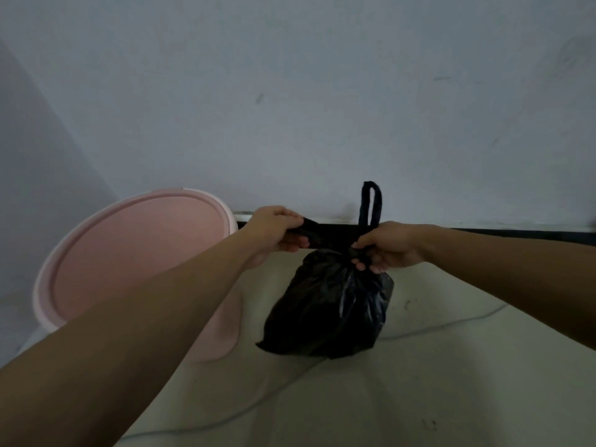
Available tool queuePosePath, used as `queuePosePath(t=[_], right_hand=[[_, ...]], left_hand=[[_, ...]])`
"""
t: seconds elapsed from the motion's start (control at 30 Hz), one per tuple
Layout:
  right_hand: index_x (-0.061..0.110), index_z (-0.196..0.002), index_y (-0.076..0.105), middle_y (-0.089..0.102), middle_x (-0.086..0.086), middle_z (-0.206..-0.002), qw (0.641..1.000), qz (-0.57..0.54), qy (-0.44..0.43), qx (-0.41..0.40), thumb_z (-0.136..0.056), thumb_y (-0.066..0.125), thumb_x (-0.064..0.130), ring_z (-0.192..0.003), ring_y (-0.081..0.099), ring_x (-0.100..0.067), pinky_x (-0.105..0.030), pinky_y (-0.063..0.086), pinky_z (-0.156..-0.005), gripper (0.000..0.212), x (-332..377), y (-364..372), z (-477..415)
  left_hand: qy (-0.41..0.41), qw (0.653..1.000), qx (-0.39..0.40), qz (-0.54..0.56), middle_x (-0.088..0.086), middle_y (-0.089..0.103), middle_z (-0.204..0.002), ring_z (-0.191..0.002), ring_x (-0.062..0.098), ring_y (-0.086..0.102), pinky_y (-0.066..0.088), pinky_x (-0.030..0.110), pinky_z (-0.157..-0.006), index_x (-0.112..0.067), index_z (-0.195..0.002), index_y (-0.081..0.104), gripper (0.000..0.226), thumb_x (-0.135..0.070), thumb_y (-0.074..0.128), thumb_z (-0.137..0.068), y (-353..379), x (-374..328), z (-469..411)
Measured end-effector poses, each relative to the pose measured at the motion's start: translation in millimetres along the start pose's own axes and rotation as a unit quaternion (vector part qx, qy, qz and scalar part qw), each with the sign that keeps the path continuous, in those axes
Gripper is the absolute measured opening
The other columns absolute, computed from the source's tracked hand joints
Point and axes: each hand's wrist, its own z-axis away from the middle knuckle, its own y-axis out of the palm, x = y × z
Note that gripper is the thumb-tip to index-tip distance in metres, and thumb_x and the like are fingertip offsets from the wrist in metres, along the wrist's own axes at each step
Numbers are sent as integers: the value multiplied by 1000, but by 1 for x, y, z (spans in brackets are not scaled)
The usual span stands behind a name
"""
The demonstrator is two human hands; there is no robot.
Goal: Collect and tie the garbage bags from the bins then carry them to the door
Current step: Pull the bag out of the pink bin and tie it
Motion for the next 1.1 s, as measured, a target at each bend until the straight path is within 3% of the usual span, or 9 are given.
queuePosePath(t=[0.1, 0.23, 0.43, 0.53, 0.67, 0.77, 0.83, 0.97, 1.1], right_hand=[[11, -95, 59, 68, -4, -75, 994, -95, 13, 57, -99, 46, 17, -66, 64, -13, -24, 47, -51, 15, -3, -3, 3], [15, -95, 59, 66, -1, -75, 984, -143, 6, 105, -98, 47, 24, -66, 63, -13, -23, 47, -55, 16, 4, 4, 9], [15, -101, 63, 65, 0, -77, 978, -112, -8, 177, -89, 57, 35, -67, 60, -12, -23, 46, -59, 25, 13, 17, 15], [14, -91, 65, 64, -1, -76, 978, -80, -42, 189, -82, 64, 27, -68, 60, -11, -21, 46, -57, 16, 14, 18, 18], [10, -77, 68, 64, -4, -71, 987, 39, -100, 123, -81, 69, 7, -66, 60, -11, -19, 47, -56, 6, 17, 15, 19], [3, -72, 67, 65, -2, -61, 971, 151, -183, -40, -74, 76, -3, -55, 61, -10, -21, 48, -52, 11, 18, 18, 18], [7, -62, 59, 61, -2, -55, 929, 242, -241, -140, -71, 76, -1, -50, 59, -16, -24, 45, -48, 20, 19, 22, 15], [18, -77, 46, 57, -6, -79, 735, 512, -353, -270, -80, 63, 14, -70, 55, -30, -33, 35, -59, 18, 12, 20, 5], [13, -83, 47, 50, -12, -85, 630, 566, -418, -328, -79, 64, 5, -47, 33, -25, -32, 28, -45, 19, -2, 14, -7]], left_hand=[[-31, 998, 52, -9, 5, 68, -88, -88, 21, 64, 49, 32, -75, -15, -104, 63, 26, -30, 69, -83, -8, 8, 3], [-24, 973, 131, -187, 5, 67, -107, -98, 18, 65, 53, 26, -79, -20, -128, 55, 62, -6, 79, -73, 8, 25, 14], [76, 942, 116, -306, 4, 69, -88, -87, 15, 63, 47, 27, -82, -10, -90, 72, 10, -13, 74, -81, 19, 29, 10], [78, 946, 83, -305, 4, 71, -93, -94, 18, 63, 48, 29, -89, -2, -99, 71, 16, -7, 69, -84, 16, 31, 7], [38, 936, 112, -332, -5, 61, -66, -68, 8, 57, 47, 19, -63, -13, -80, 69, 10, -10, 64, -88, 13, 23, 9], [61, 919, 119, -372, -4, 55, -63, -61, 5, 51, 39, 21, -60, -12, -77, 67, 10, -13, 66, -88, 15, 18, 12], [69, 919, 117, -370, -5, 52, -60, -57, 4, 49, 38, 23, -60, -16, -68, 64, 19, -10, 66, -87, 18, 16, 9], [97, 926, 124, -345, 1, 55, -65, -62, 7, 51, 40, 21, -63, -15, -66, 64, 20, -8, 67, -85, 28, 11, 8], [75, 941, 140, -300, 7, 60, -73, -71, 16, 57, 46, 29, -70, -11, -70, 66, 15, -6, 67, -84, 32, 10, 9]])
